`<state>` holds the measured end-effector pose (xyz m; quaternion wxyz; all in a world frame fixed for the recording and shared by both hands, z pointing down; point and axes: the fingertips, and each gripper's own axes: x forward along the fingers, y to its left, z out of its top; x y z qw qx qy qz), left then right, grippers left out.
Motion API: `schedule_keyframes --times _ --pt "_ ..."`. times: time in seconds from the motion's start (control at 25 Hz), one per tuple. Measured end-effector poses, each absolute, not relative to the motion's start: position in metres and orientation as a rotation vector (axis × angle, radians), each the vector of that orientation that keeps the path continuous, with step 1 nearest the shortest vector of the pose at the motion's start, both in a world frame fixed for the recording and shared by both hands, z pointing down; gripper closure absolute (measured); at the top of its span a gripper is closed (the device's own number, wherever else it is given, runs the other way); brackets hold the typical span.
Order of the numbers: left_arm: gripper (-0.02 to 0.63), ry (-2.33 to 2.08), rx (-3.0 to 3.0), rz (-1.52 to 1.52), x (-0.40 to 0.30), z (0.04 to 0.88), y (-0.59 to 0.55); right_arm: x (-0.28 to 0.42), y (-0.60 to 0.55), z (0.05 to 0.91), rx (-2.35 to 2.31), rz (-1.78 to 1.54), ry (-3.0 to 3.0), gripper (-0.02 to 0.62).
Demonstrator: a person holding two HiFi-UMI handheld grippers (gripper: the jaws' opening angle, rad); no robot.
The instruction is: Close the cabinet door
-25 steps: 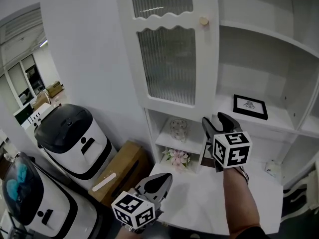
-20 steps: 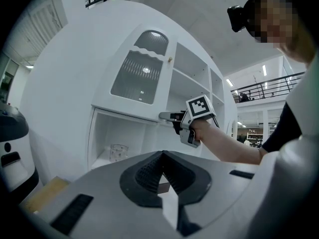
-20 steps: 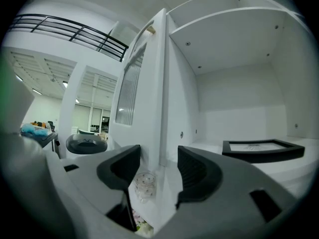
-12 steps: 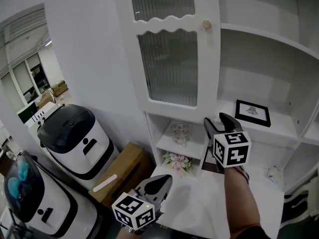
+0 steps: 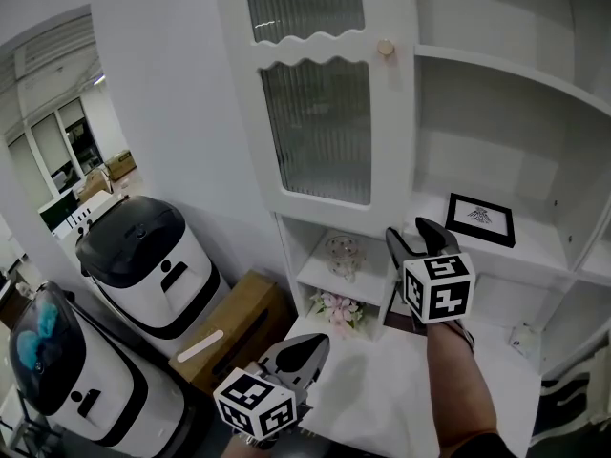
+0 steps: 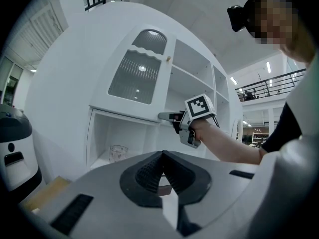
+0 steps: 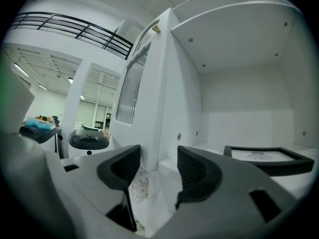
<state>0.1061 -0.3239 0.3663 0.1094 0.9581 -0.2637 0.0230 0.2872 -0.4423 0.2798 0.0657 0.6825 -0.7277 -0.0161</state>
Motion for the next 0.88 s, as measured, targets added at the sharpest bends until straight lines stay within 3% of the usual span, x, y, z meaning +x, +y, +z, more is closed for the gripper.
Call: schedule_keyframes --times 0.16,0.28,0.36,0.88 --pt "0.604 -0.808 2.807 0.053 0.110 0.365 -0.313 0.289 -0.431 0.282 2.023 -0.019 -2.241 0.403" --pt "0.604 -0.831 2.796 0.042 0.115 0.367 -0.304 0.288 -0.418 0.282 1.992 -0.067 -2.266 0.532" --pt "0.604 -0.845 2.786 0.035 0.120 0.368 -0.298 0.283 -0.408 0.283 1.933 -0.090 -2.322 0.581" --pt "0.604 -0.937 2.728 0.076 0.124 0.389 -0.264 0.239 -0.345 0.316 1.651 0.094 -2.688 0.586"
